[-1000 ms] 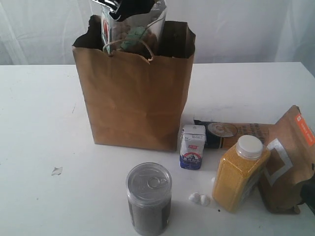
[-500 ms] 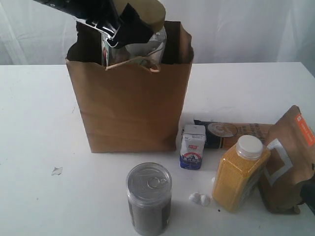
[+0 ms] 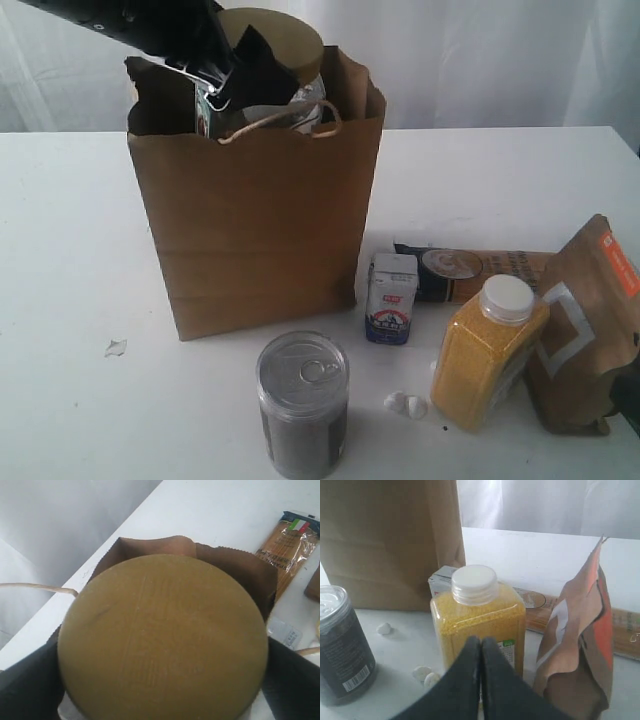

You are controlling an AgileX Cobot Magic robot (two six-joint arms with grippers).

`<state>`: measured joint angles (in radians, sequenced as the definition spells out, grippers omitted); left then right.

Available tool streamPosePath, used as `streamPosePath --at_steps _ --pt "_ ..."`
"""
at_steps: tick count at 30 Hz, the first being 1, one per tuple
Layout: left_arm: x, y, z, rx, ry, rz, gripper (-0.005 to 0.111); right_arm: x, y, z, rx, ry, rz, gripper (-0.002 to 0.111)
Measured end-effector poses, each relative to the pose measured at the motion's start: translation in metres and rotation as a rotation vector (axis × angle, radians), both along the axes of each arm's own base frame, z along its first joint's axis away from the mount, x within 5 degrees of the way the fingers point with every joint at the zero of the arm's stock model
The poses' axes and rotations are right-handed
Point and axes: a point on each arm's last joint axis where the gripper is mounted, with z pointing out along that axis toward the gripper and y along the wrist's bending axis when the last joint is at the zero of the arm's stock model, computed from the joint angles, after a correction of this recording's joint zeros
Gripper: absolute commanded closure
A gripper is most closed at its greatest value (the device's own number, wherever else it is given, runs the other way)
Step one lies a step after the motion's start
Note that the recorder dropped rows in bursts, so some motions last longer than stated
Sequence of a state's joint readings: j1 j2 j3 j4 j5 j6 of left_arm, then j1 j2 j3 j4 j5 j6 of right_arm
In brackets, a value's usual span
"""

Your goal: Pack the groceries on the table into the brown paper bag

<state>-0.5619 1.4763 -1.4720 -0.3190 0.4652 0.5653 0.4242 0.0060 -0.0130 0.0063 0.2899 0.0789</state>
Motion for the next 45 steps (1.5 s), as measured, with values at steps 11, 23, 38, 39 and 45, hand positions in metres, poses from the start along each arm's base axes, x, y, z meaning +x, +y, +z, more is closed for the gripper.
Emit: streamPosePath --at_steps 11,23,38,39,45 --pt "-0.001 0.001 0.0 -0.015 0.036 0.017 0.037 0.0 0.0 0.0 0.0 0.0 0.0 0.108" --pt "-0.002 0.002 0.0 -0.004 0.042 0.021 0.001 0.0 0.0 0.0 0.0 0.0 0.0 0.108" --pt "-0.008 0.006 0.008 -0.019 0.019 0.021 0.001 0.0 0.0 0.0 0.0 0.0 0.0 0.108" --pt "-0.01 0.007 0.01 -0.021 0.015 0.02 0.001 0.0 0.0 0.0 0.0 0.0 0.0 0.108" --pt "-0.023 0.013 0.018 -0.006 0.031 -0.002 0.001 0.0 0.0 0.0 0.0 0.0 0.0 0.108"
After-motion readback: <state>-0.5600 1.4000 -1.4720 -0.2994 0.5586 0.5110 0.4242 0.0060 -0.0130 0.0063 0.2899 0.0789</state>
